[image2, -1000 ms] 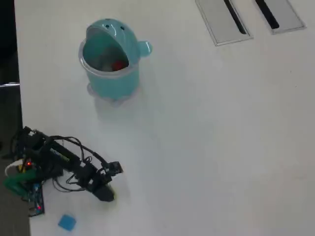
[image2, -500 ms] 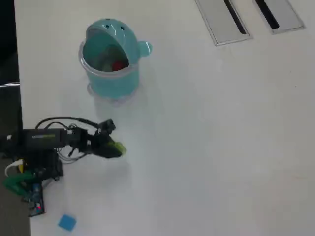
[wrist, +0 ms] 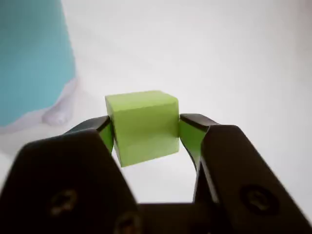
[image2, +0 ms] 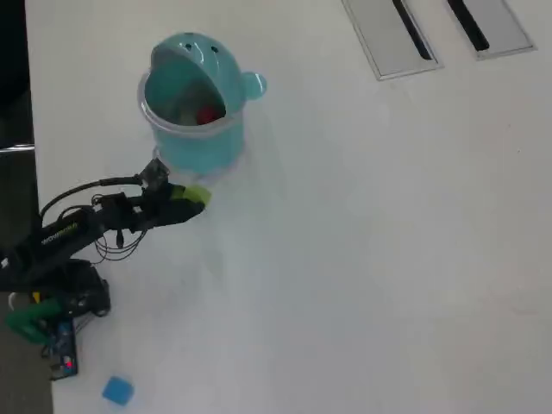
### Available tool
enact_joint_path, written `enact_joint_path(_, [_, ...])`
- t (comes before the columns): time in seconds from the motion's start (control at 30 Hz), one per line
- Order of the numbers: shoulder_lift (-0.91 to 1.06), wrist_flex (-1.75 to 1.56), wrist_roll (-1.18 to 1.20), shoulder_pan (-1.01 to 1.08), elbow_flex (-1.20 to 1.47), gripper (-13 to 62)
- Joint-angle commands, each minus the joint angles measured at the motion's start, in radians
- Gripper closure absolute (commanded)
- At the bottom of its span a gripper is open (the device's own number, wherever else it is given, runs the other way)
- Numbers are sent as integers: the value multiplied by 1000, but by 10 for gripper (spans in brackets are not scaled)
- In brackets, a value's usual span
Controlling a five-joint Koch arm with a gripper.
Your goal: Grasp RGB lego blocks and put them in the bin one by one.
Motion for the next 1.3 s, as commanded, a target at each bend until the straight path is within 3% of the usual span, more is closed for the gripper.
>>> enact_joint_path(0.0, [18, -112, 91, -78, -161, 440])
enact_joint_path(0.17, [-21, -161, 143, -189, -293, 439])
enact_joint_path(0.27, [-152, -195, 172, -319, -515, 440])
enact_joint_path(0.53, [-247, -273, 170, -396, -578, 440])
enact_joint_path(0.9, [-520, -571, 155, -491, -634, 435])
enact_joint_path(0.93, [-526, -571, 153, -494, -634, 419])
enact_joint_path(1.07, [-546, -571, 71, -482, -627, 240])
enact_joint_path(1.27, [-514, -571, -35, -468, -591, 205])
